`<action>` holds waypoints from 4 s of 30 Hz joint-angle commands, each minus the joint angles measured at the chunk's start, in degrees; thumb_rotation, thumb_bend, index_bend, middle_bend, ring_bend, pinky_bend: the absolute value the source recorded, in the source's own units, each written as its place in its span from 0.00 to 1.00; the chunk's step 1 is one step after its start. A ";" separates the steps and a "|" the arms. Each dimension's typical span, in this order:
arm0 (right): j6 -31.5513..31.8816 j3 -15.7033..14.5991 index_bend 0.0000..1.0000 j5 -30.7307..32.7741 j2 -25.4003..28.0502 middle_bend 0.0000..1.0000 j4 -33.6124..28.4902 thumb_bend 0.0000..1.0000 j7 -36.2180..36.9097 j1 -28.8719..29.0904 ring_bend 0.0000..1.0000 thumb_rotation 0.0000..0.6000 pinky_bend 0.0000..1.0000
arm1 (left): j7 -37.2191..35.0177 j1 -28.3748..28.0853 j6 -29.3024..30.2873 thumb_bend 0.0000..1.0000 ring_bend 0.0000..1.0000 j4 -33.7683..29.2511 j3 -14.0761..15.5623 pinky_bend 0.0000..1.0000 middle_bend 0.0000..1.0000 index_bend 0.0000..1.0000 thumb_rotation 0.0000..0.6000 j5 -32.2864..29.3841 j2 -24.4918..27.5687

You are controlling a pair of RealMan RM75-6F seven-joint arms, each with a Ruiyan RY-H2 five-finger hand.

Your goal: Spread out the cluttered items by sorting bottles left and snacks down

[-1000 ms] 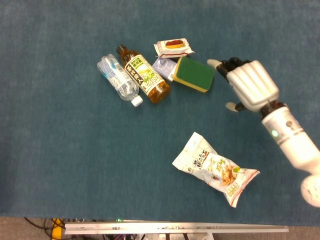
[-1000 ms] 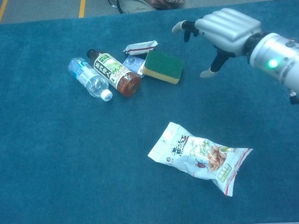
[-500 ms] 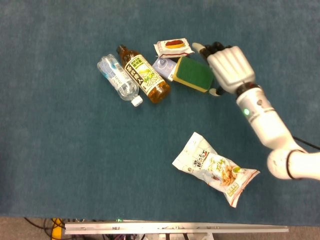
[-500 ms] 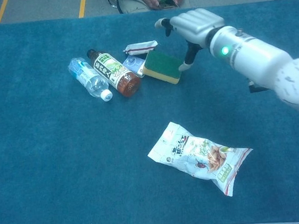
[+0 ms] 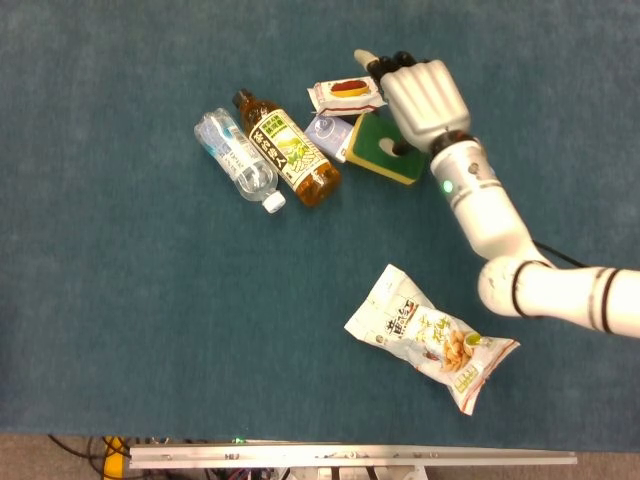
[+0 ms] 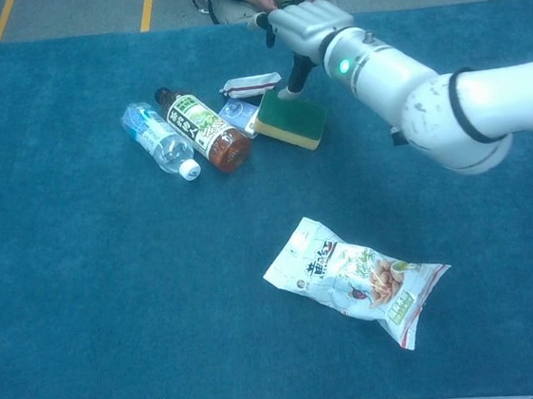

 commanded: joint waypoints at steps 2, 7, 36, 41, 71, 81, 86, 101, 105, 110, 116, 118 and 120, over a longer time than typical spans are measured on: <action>-2.18 0.96 0.13 2.38 -3.25 0.30 5.67 0.23 0.52 3.34 0.21 1.00 0.39 | -0.41 0.58 0.37 0.26 0.05 0.29 0.07 0.16 0.15 0.20 1.00 -0.61 0.21; -3.68 1.23 0.15 4.80 -5.63 0.31 10.78 0.25 0.17 5.77 0.22 1.00 0.39 | -0.98 1.14 0.55 0.26 0.05 0.64 0.05 0.16 0.15 0.20 1.00 -1.38 0.36; -5.99 0.48 0.48 10.13 -14.86 0.45 26.76 0.25 -4.58 11.36 0.39 1.00 0.55 | -3.43 2.52 0.09 0.26 0.05 3.20 -0.45 0.16 0.15 0.20 1.00 -3.35 -0.37; -5.12 0.56 0.63 10.35 -15.80 0.52 28.27 0.25 -5.90 11.30 0.48 1.00 0.62 | -3.64 2.63 0.12 0.26 0.05 3.35 -0.49 0.16 0.15 0.20 1.00 -3.23 -0.38; -3.13 -0.50 0.29 0.98 -8.27 0.40 15.77 0.00 -2.14 5.05 0.36 1.00 0.54 | -5.30 2.99 0.11 0.26 0.05 4.45 -0.57 0.16 0.15 0.20 1.00 -2.49 -0.76; -6.80 0.79 0.00 6.67 -11.59 0.21 22.93 0.00 -4.11 8.64 0.20 1.00 0.41 | -4.93 3.37 0.41 0.26 0.05 4.00 -0.69 0.16 0.15 0.20 1.00 -3.00 -0.28; -9.06 1.46 0.00 11.75 -13.68 0.21 27.17 0.00 -6.65 10.49 0.20 1.00 0.41 | -4.57 3.36 0.31 0.26 0.05 3.66 -0.69 0.16 0.15 0.20 1.00 -2.99 -0.05; -13.49 1.49 0.12 22.37 -15.10 0.37 31.00 0.23 -13.00 13.64 0.34 1.00 0.43 | -4.77 4.11 1.56 0.26 0.05 3.32 -0.78 0.16 0.15 0.20 1.00 -2.76 0.31; -12.98 1.11 0.19 21.14 -13.83 0.45 29.36 0.23 -12.01 13.18 0.46 1.00 0.50 | -4.98 4.18 1.69 0.26 0.05 3.48 -0.77 0.16 0.15 0.20 1.00 -2.58 0.21; -11.24 -0.11 0.24 17.62 -11.27 0.51 25.36 0.23 -9.65 11.35 0.53 1.00 0.59 | -5.20 4.21 1.65 0.26 0.05 3.79 -0.75 0.16 0.15 0.20 1.00 -2.47 -0.01; -9.09 -2.03 0.27 13.83 -7.53 0.54 19.22 0.23 -7.21 8.71 0.58 1.00 0.64 | -5.37 4.16 1.72 0.26 0.05 4.02 -0.75 0.16 0.15 0.20 1.00 -2.06 -0.30; -8.25 -2.26 0.27 12.61 -5.97 0.54 16.64 0.23 -6.16 7.88 0.58 1.00 0.64 | -5.40 4.15 1.70 0.26 0.05 4.05 -0.74 0.16 0.15 0.20 1.00 -2.01 -0.34; -7.14 -2.42 0.27 10.77 -3.73 0.54 12.93 0.23 -4.67 6.79 0.58 1.00 0.64 | -5.50 4.14 1.74 0.26 0.05 4.14 -0.73 0.16 0.15 0.20 1.00 -1.87 -0.44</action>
